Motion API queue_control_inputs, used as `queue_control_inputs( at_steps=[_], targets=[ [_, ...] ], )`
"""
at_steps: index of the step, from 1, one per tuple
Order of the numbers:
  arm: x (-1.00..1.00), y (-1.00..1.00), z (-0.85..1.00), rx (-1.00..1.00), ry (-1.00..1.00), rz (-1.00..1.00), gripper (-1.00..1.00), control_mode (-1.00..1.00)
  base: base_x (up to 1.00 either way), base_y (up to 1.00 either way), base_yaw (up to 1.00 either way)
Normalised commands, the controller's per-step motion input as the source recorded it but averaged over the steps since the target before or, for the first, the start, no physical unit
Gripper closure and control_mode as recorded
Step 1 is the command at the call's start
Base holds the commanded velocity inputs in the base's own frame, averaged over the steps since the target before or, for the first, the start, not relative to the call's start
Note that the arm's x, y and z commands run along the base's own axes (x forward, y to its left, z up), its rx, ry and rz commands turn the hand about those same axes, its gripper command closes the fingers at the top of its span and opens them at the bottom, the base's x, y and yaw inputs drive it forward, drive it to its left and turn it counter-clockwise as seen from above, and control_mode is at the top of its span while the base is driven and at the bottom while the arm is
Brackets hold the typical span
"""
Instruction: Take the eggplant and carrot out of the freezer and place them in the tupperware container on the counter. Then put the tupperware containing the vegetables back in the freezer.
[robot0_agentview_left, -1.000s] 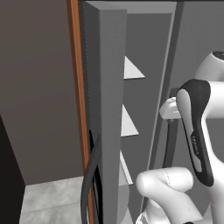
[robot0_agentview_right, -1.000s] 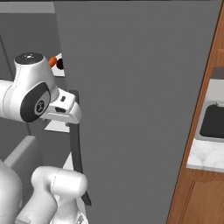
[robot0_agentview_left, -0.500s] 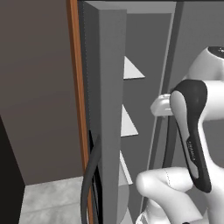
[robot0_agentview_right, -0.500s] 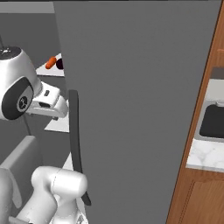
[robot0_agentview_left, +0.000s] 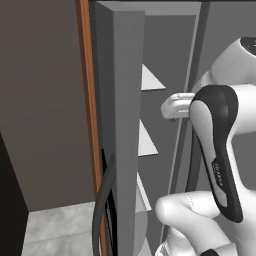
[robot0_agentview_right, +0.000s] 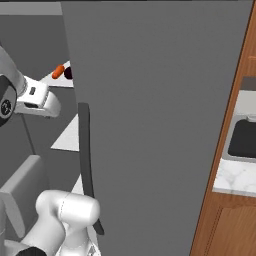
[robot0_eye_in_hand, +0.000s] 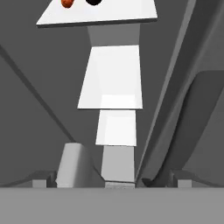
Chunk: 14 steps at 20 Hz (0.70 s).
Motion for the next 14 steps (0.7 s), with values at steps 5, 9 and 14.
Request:
queue_control_inputs(
  at_steps=[5, 9, 14],
  targets=[
    [0.39, 0.15, 0.31, 0.06, -0.13, 0.02, -1.0, -1.0, 0.0, 0.0, 0.0],
    [0.46, 0.1, 0.19, 0.06, -0.06, 0.03, -1.0, -1.0, 0.0, 0.0, 0.0],
    [0.49, 0.22, 0.09, 0.01, -0.03, 0.02, -1.0, -1.0, 0.0, 0.0, 0.0]
  ],
)
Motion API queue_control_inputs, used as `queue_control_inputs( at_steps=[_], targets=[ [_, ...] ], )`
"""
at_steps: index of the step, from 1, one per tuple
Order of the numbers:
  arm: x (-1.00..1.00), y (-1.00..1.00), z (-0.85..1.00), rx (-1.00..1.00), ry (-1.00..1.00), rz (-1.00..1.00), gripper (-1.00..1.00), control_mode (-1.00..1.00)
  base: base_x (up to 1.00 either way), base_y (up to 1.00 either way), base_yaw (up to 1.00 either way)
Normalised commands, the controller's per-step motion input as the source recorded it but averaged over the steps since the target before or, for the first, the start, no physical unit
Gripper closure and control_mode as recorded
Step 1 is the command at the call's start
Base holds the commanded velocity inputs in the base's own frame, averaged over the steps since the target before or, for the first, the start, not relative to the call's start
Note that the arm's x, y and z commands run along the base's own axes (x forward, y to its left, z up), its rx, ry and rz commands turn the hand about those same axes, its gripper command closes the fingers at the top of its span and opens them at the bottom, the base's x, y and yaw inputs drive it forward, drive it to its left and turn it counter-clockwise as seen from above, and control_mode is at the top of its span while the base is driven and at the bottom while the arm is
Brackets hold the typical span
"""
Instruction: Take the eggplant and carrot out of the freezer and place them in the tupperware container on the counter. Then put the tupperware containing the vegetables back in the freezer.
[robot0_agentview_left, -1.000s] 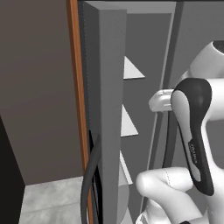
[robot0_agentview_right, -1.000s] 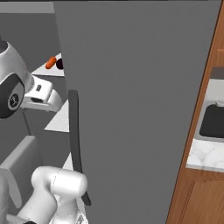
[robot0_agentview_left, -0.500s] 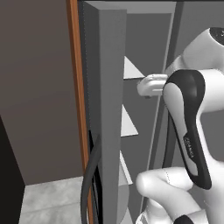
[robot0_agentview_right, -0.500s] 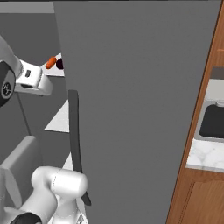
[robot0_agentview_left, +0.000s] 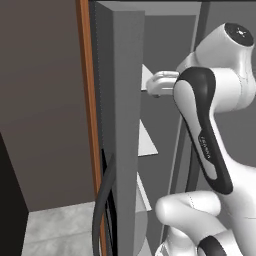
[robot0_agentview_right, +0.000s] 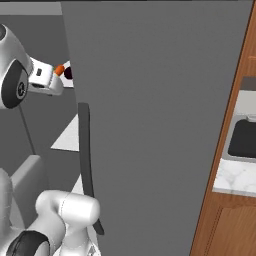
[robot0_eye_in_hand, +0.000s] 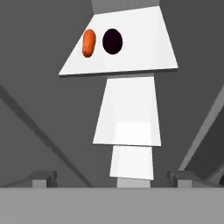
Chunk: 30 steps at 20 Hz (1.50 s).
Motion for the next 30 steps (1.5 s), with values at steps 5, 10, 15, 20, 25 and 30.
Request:
queue_control_inputs(
  at_steps=[5, 10, 15, 20, 25, 30],
  targets=[
    [0.5, 0.23, 0.05, 0.0, -0.01, 0.01, -1.0, -1.0, 0.0, 0.0, 0.0],
    [0.54, 0.12, 0.0, 0.0, 0.0, 0.05, -1.0, -1.0, 0.0, 0.0, 0.0],
    [0.6, 0.16, 0.0, 0.0, 0.0, 0.08, -1.0, -1.0, 0.0, 0.0, 0.0],
    [0.57, 0.17, 0.0, 0.0, 0.0, 0.09, -1.0, -1.0, 0.0, 0.0, 0.0],
    [0.47, 0.09, 0.0, -0.01, 0.0, 0.04, -1.0, -1.0, 0.0, 0.0, 0.0],
    [0.46, 0.03, 0.0, -0.09, 0.0, 0.0, -1.0, -1.0, 0.0, 0.0, 0.0]
  ],
)
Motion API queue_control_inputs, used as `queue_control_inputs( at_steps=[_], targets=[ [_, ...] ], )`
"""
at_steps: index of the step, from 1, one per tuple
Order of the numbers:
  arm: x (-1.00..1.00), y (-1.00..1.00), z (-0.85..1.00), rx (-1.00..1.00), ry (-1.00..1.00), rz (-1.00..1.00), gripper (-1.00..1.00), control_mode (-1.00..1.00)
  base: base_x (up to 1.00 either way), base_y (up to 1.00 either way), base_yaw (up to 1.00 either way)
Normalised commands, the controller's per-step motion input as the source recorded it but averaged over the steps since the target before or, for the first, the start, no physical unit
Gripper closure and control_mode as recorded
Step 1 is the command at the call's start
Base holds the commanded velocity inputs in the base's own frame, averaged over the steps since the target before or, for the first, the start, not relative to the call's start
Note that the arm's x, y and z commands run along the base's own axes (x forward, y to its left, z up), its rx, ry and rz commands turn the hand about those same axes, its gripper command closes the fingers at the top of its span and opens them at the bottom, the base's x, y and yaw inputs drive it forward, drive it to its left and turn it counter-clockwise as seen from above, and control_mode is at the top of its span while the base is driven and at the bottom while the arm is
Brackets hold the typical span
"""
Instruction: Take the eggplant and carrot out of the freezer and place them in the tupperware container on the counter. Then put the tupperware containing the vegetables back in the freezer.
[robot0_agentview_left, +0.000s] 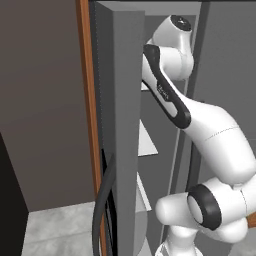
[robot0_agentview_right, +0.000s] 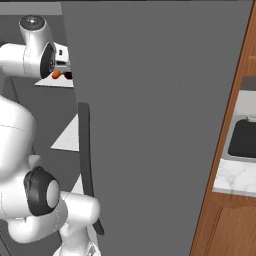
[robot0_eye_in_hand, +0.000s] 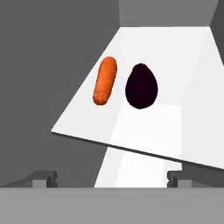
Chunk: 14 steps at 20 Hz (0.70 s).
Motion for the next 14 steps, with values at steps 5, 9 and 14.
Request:
queue_control_inputs(
  at_steps=[5, 9, 14],
  targets=[
    [0.53, 0.0, -0.07, -0.11, 0.0, 0.0, -1.0, -1.0, 0.0, 0.0, 0.0],
    [0.52, 0.0, -0.09, -0.08, 0.0, 0.0, -1.0, -1.0, 0.0, 0.0, 0.0],
    [0.51, 0.0, -0.18, -0.02, 0.0, 0.0, -1.0, -1.0, 0.0, 0.0, 0.0]
  ],
)
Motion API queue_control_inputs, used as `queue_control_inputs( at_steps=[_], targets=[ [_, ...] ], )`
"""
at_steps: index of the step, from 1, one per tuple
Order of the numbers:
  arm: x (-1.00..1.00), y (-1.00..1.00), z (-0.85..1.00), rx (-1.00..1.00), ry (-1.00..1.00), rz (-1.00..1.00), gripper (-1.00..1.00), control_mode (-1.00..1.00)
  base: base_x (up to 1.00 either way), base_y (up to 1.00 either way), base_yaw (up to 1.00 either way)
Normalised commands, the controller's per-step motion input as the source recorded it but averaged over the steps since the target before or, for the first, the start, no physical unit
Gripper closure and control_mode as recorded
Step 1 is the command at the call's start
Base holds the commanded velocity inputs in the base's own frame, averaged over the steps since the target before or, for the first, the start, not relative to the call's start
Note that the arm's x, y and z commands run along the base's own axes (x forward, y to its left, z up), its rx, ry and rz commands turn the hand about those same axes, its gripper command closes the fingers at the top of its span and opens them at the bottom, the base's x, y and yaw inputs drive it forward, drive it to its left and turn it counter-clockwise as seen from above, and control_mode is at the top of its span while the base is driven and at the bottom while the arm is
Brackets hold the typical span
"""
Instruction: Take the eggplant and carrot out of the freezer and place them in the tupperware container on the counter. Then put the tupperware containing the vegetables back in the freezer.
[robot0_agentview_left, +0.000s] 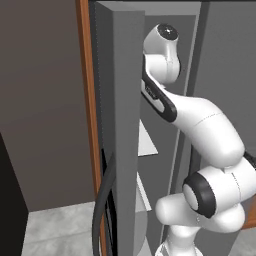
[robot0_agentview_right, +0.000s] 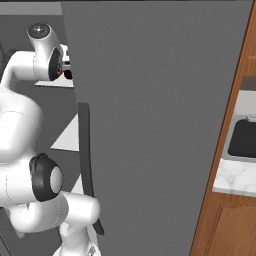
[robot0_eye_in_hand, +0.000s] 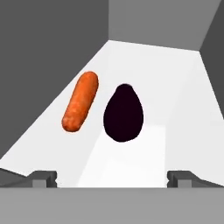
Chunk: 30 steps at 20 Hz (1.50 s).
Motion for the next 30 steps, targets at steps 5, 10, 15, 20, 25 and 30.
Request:
queue_control_inputs(
  at_steps=[5, 10, 15, 20, 25, 30],
  targets=[
    [0.55, 0.0, -0.13, 0.0, 0.0, 0.0, -1.0, -1.0, 0.0, 0.0, 0.0],
    [0.54, 0.0, -0.1, 0.0, 0.0, 0.0, -1.0, -1.0, 0.0, 0.0, 0.0],
    [0.47, 0.01, -0.12, 0.0, 0.0, 0.0, -1.0, -1.0, 0.0, 0.0, 0.0],
    [0.35, 0.07, -0.11, 0.0, 0.0, 0.0, -1.0, -1.0, 0.0, 0.0, 0.0],
    [0.22, 0.1, -0.12, 0.0, 0.0, 0.0, -1.0, -1.0, 0.0, 0.0, 0.0],
    [0.02, 0.04, -0.14, 0.0, 0.03, 0.0, -1.0, -1.0, 0.0, 0.0, 0.0]
  ],
)
